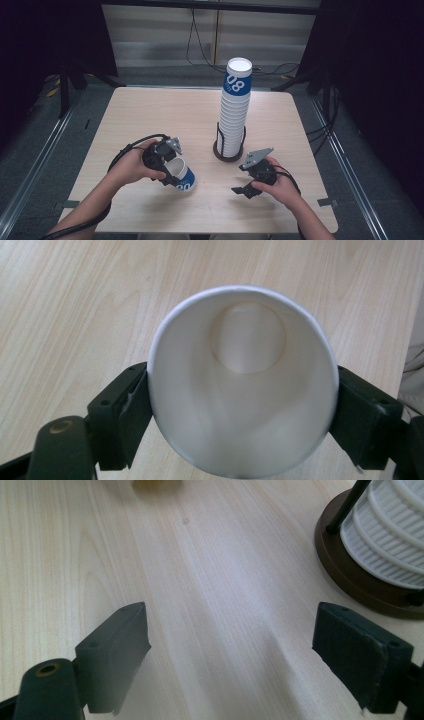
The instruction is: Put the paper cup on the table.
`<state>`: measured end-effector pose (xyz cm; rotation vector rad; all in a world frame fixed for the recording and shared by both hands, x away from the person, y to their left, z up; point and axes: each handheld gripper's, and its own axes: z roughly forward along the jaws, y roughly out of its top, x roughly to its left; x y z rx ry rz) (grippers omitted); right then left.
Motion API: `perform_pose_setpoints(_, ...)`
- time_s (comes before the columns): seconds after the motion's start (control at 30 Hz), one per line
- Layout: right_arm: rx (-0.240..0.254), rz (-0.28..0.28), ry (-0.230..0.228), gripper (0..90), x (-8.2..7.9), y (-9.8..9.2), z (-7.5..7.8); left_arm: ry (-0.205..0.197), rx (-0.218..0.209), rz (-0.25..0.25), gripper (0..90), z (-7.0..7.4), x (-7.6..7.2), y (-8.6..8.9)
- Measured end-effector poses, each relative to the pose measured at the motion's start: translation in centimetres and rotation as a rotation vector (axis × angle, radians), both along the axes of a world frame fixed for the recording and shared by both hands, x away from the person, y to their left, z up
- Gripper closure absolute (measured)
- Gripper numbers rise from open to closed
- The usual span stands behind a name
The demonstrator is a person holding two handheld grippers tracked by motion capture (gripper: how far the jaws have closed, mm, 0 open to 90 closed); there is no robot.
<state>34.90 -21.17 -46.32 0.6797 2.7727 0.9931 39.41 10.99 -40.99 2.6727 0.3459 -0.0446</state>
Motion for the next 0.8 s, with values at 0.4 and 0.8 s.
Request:
perform_pose_setpoints(0.4, 0.013, -0.019, 0.004, 14.1, -0.4, -0.8, -0.6, -0.008, 0.024, -0.002, 17.5, 0.1, 0.0, -0.9)
perform_pose_setpoints(0.8, 0.025, -0.031, -0.004, 14.1, -0.8, -1.3, -1.0, -0.036, 0.056, -0.021, 15.6, 0.3, 0.0, -2.7)
